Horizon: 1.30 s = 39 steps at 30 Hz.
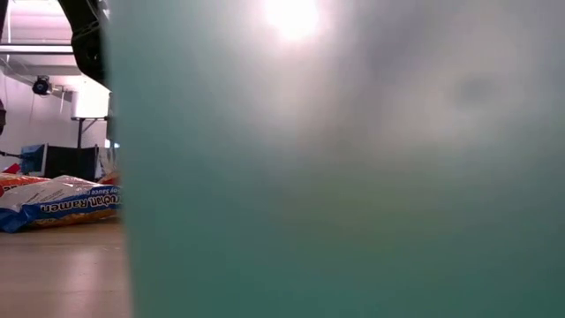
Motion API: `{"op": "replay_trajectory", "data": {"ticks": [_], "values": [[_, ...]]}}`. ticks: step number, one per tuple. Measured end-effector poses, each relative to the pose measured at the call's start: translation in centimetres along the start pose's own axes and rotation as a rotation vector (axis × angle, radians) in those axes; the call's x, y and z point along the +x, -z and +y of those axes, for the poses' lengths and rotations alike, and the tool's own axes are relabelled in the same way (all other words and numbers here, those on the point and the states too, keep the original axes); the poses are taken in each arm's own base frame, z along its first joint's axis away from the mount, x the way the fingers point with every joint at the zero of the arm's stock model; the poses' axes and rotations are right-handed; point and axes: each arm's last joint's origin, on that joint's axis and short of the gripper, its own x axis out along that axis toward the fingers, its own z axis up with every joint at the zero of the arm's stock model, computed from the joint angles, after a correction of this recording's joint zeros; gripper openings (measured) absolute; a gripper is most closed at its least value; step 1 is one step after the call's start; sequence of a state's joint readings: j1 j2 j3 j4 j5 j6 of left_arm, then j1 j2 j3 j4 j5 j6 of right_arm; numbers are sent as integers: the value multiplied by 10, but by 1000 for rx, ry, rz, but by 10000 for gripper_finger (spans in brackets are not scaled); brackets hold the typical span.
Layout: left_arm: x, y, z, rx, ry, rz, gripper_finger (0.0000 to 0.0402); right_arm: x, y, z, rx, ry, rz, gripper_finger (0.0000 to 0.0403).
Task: Sort Maruchan noodles
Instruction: Adjust the orange noodle pack in the yellow bin
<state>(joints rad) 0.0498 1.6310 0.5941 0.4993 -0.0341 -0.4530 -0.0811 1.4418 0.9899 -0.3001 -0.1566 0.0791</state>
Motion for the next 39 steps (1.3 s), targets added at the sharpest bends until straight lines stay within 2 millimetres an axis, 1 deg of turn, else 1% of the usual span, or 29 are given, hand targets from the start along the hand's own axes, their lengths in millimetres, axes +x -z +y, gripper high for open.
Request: {"op": "replay_trajectory", "data": {"ticks": [8, 16, 19, 24, 27, 31, 34, 36, 39], "values": [[0, -1, 0, 0, 3, -6, 199, 2, 2, 0, 24, -1, -12, 191], [0, -2, -1, -1, 11, -22, 199, 2, -1, 0, -14, -6, -44, 126], [0, -2, -1, -1, 11, -22, 199, 2, -2, 1, -19, -37, -53, 105], [0, -2, -1, -1, 11, -23, 199, 3, -1, 1, -10, -66, -48, 91], [0, -2, -1, -1, 12, -23, 199, 10, 2, 0, 6, -66, -25, 92], [0, -2, -1, 0, 13, -24, 199, 28, 8, -3, -1, -84, 26, 91], [0, -2, -1, 0, 14, -21, 199, 38, 10, -4, -9, -105, 55, 81], [0, -2, -1, -1, 14, -22, 199, 41, 8, -4, -14, -110, 69, 71], [0, -2, -1, -1, 13, -22, 199, 38, 3, -3, -31, -109, 69, 55]]}}
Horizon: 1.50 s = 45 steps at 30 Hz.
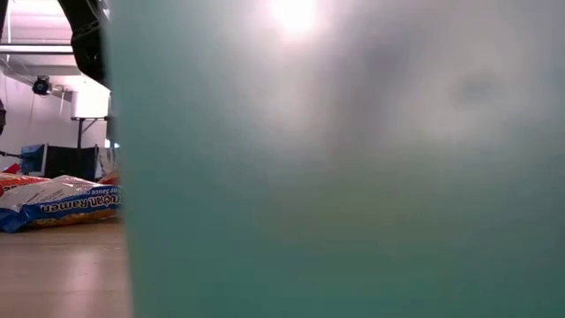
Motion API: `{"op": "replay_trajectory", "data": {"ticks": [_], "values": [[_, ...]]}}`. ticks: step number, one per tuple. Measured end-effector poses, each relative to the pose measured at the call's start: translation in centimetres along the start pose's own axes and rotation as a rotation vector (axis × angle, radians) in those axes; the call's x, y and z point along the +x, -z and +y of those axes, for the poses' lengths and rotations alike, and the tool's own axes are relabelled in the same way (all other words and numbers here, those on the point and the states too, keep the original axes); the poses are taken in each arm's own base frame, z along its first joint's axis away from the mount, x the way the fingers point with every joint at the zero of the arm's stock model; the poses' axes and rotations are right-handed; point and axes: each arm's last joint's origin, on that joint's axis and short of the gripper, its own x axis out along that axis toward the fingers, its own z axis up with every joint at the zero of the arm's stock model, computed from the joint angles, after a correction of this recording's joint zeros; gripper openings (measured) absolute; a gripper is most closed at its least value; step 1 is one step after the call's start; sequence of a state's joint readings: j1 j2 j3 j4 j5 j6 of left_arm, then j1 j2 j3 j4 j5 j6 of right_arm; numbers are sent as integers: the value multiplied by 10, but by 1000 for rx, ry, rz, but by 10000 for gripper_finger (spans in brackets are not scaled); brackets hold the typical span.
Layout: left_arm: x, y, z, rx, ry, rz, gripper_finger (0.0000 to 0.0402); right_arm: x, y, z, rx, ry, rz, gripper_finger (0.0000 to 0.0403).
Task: Sort Maruchan noodles
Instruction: Adjust the orange noodle pack in the yellow bin
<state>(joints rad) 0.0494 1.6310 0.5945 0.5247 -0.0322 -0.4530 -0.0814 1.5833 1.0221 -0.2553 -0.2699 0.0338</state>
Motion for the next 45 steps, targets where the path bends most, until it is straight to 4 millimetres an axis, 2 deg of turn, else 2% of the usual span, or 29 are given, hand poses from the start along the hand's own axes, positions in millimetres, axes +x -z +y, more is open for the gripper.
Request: {"op": "replay_trajectory", "data": {"ticks": [5, 11, 16, 19, 28, 37, 45], "values": [[0, 0, 0, 0, -1, 0, 199, -13, -10, 4, -25, 0, -23, 31], [0, 0, 0, 0, 0, 0, 199, -25, -15, 6, -42, 6, -62, 22], [0, 0, 0, 0, 0, -2, 199, -29, -18, 2, -47, 27, -97, 22], [0, 0, 0, 0, 1, -1, 199, -30, -20, -2, -63, 99, -114, 21], [0, 0, -1, 0, 27, 2, 199, -26, -14, -13, -33, 145, -162, 21], [0, 0, -2, 1, 51, 6, 199, -25, -17, -14, -18, 142, -237, 21], [1, -14, -13, 7, 163, -31, 199, -6, 3, -20, 24, 146, -157, 21]]}}
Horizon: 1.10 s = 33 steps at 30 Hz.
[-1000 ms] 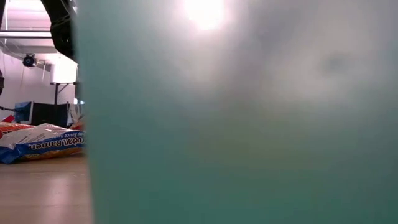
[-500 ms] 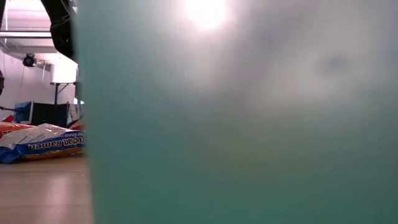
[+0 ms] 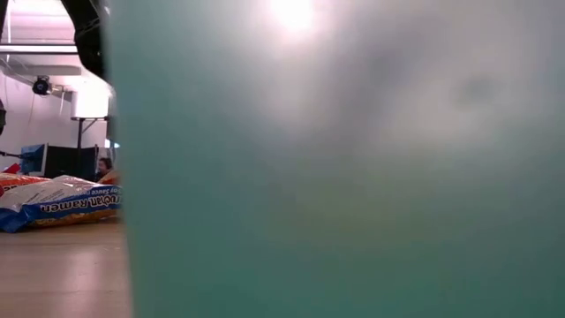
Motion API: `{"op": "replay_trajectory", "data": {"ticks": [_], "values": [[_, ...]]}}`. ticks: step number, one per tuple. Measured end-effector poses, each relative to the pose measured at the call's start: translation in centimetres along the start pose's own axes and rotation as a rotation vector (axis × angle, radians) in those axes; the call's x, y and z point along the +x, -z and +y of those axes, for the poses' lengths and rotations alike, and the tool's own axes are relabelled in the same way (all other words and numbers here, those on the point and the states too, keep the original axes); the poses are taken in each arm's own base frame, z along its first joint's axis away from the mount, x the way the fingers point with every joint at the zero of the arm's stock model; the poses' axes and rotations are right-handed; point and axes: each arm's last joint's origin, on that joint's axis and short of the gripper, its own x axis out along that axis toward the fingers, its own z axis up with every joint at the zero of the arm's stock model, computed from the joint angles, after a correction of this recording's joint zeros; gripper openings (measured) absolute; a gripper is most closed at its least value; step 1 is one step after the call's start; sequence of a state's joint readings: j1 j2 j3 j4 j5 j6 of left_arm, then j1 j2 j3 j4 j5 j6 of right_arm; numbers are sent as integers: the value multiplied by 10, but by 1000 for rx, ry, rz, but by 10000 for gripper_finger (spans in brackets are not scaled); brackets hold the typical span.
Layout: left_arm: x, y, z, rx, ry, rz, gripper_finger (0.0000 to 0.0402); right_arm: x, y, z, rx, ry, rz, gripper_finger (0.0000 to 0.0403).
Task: Sort Maruchan noodles
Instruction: Adjust the orange noodle pack in the yellow bin
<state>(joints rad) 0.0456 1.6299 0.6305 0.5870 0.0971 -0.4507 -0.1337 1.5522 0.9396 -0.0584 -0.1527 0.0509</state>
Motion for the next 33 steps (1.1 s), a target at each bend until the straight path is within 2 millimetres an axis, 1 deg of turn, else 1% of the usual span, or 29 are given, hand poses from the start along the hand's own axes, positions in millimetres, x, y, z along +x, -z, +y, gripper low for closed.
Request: {"op": "replay_trajectory", "data": {"ticks": [5, 9, 14, 18, 22, 26, 30, 33], "values": [[4, -11, -7, 21, 43, -8, 199, 1, 2, 0, -27, 0, 9, 22], [7, -21, -19, 38, 126, -27, 199, -2, 0, -2, -46, 8, 7, 22], [9, -25, -28, 51, 163, -16, 199, -3, 1, -5, -53, 68, 11, 22], [10, -22, -27, 49, 155, 4, 199, -4, 2, -6, -54, 94, 22, 27], [15, -18, -24, 28, 146, 19, 199, -4, 2, -5, -50, 83, 31, 53], [26, -11, -20, 15, 130, 51, 199, -7, 1, -5, -44, 83, 29, 97], [40, -8, -18, 11, 119, 72, 199, -17, -7, -3, -35, 96, 72, 138], [50, -9, -17, 12, 116, 76, 199, -26, -15, -2, -30, 113, 122, 157]]}}
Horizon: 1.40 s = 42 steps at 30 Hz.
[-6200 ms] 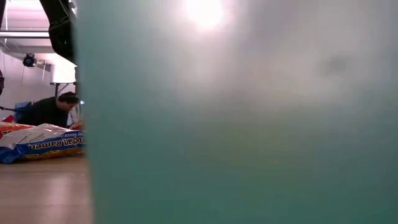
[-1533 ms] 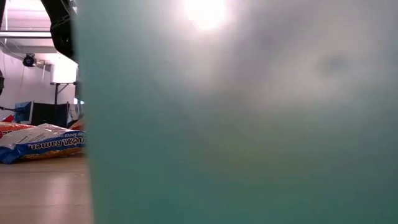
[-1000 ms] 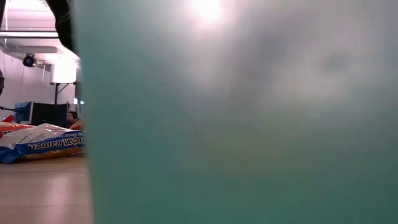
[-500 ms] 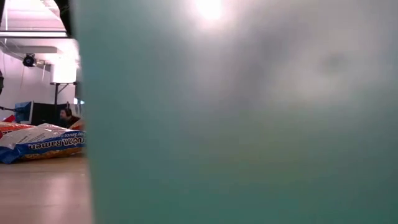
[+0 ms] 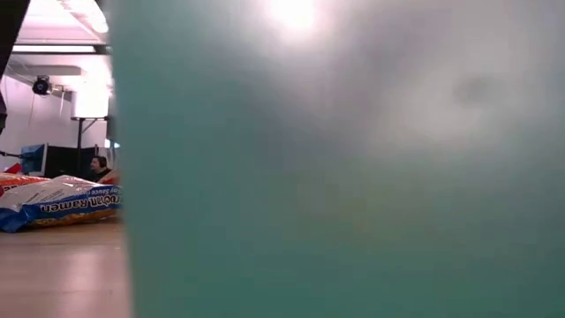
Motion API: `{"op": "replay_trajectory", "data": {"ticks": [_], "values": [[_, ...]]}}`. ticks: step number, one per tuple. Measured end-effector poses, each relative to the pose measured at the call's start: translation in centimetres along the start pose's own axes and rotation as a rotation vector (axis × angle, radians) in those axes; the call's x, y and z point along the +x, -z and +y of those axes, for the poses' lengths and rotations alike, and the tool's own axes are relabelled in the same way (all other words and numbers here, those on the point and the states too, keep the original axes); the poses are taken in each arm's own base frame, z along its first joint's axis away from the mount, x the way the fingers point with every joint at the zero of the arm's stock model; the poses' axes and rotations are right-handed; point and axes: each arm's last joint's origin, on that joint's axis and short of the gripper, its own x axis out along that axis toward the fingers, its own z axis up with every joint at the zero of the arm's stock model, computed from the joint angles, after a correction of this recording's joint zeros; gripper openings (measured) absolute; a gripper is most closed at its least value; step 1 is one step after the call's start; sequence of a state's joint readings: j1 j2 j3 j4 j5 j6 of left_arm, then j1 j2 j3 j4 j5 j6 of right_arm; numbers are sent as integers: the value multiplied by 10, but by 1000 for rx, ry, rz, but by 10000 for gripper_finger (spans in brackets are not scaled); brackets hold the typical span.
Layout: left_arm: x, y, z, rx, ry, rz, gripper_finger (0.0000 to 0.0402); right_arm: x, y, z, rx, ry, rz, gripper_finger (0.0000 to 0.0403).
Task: Sort Maruchan noodles
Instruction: Adjust the orange noodle pack in the yellow bin
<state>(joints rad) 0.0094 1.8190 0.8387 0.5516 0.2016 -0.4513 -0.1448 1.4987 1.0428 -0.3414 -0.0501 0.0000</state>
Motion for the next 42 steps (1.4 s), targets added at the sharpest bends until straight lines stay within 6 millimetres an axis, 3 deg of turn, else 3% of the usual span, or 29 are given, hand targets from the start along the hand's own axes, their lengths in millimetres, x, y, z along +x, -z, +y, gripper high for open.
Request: {"op": "replay_trajectory", "data": {"ticks": [6, 15, 20, 29, 42], "values": [[12, -8, 1, 20, -3, -17, 199, -10, -8, 1, 18, 1, 36, 166], [12, -8, 4, 19, -57, -17, 199, -29, -9, 2, 72, -4, 199, 167], [12, -9, 5, 19, -69, -20, 199, -37, -10, 7, 150, -118, 252, 164], [12, -8, 4, 35, -46, -9, 199, -9, 9, 11, 166, -173, 307, 134], [12, -6, -2, 49, 91, 42, 199, 25, 21, 16, 125, -183, 349, 97]]}}
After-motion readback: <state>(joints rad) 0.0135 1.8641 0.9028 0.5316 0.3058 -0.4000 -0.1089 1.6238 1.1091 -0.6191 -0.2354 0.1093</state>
